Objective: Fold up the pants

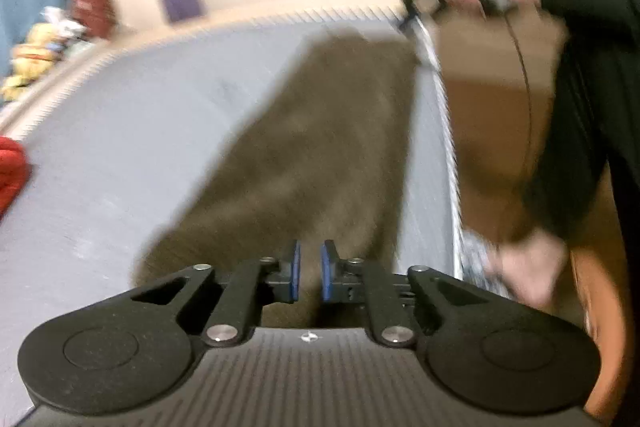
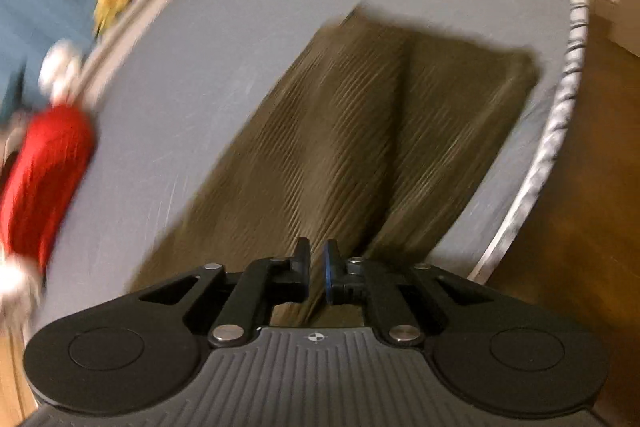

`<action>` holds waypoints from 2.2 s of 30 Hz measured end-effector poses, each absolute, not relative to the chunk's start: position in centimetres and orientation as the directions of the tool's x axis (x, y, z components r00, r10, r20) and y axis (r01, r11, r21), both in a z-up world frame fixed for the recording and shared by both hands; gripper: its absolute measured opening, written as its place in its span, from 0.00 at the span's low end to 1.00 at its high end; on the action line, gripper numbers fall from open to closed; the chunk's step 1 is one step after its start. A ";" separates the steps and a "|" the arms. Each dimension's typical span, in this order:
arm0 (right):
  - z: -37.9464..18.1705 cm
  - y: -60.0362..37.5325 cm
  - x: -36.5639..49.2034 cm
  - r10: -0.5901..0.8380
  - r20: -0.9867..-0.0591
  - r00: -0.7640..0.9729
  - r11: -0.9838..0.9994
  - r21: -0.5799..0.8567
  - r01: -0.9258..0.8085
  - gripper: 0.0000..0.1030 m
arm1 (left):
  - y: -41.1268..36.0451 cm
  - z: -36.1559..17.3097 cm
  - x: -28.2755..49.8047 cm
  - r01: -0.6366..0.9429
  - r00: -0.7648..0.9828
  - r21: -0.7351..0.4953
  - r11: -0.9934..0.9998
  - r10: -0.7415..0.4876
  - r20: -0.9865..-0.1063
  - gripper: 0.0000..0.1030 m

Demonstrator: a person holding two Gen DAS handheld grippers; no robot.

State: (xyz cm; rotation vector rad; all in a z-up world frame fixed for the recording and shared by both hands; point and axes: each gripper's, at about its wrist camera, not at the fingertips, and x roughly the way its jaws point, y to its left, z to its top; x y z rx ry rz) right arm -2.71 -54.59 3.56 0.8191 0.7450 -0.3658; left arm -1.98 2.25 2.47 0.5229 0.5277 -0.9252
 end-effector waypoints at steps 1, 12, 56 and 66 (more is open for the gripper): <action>3.7 -55.8 -2.9 -0.048 -0.704 0.708 0.614 0.539 0.577 0.18 | 2.5 3.4 -1.9 0.814 0.541 0.190 0.549 -0.596 -0.593 0.25; -3.1 -62.2 0.4 -0.060 -0.715 0.697 0.469 0.596 0.652 0.33 | 1.3 1.8 -2.4 0.628 0.716 0.226 0.744 -0.439 -0.543 0.44; -1.8 -57.6 5.4 -0.037 -0.659 0.751 0.564 0.607 0.560 0.22 | 2.6 1.3 -1.3 0.610 0.729 0.242 0.754 -0.415 -0.544 0.60; -2.0 -57.6 4.2 -0.098 -0.705 0.702 0.468 0.590 0.658 0.22 | 3.4 0.8 -1.4 0.603 0.732 0.260 0.754 -0.393 -0.557 0.64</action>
